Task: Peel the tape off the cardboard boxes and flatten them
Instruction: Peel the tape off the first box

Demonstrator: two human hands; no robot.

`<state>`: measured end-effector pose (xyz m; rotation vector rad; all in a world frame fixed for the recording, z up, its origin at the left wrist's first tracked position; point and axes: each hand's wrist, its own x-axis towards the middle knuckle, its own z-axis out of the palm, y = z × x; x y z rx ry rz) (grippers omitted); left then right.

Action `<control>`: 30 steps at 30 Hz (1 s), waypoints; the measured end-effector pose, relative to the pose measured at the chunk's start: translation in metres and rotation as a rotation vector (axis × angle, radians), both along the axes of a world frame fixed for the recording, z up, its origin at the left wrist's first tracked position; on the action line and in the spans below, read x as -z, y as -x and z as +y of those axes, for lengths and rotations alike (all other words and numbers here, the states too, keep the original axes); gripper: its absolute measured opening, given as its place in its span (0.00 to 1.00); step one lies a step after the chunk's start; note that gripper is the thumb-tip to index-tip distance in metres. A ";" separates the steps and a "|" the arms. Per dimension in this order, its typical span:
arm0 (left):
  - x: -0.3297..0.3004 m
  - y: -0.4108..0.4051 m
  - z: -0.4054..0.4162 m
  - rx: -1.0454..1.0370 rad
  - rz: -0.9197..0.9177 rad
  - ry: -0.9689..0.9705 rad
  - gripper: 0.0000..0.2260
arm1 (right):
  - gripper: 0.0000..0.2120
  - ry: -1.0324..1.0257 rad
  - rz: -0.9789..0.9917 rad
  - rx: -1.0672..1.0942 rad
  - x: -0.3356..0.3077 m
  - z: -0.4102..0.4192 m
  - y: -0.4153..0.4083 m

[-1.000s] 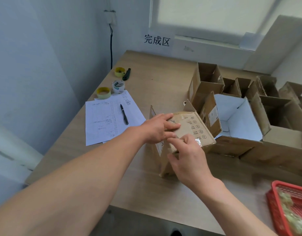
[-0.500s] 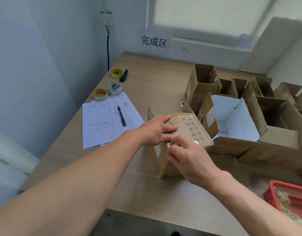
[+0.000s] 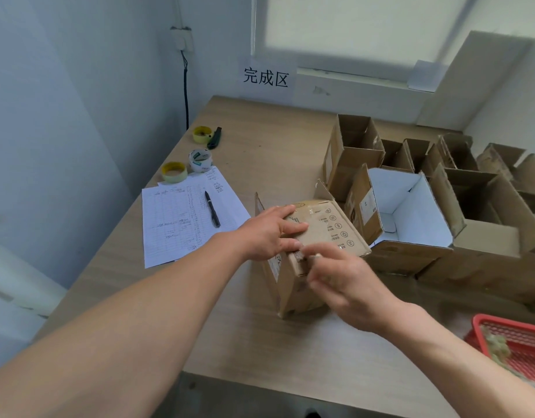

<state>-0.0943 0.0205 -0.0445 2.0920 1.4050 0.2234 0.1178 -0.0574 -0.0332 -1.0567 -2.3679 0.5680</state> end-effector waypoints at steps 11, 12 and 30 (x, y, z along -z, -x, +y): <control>-0.003 -0.008 0.001 -0.012 0.013 0.008 0.22 | 0.14 -0.084 -0.071 0.471 0.010 0.007 -0.011; -0.003 -0.008 0.001 -0.015 0.014 0.008 0.22 | 0.11 -0.149 -0.078 0.469 0.014 0.006 -0.009; 0.003 -0.034 -0.005 -0.151 0.032 -0.130 0.18 | 0.09 0.024 0.033 0.509 0.012 0.011 -0.011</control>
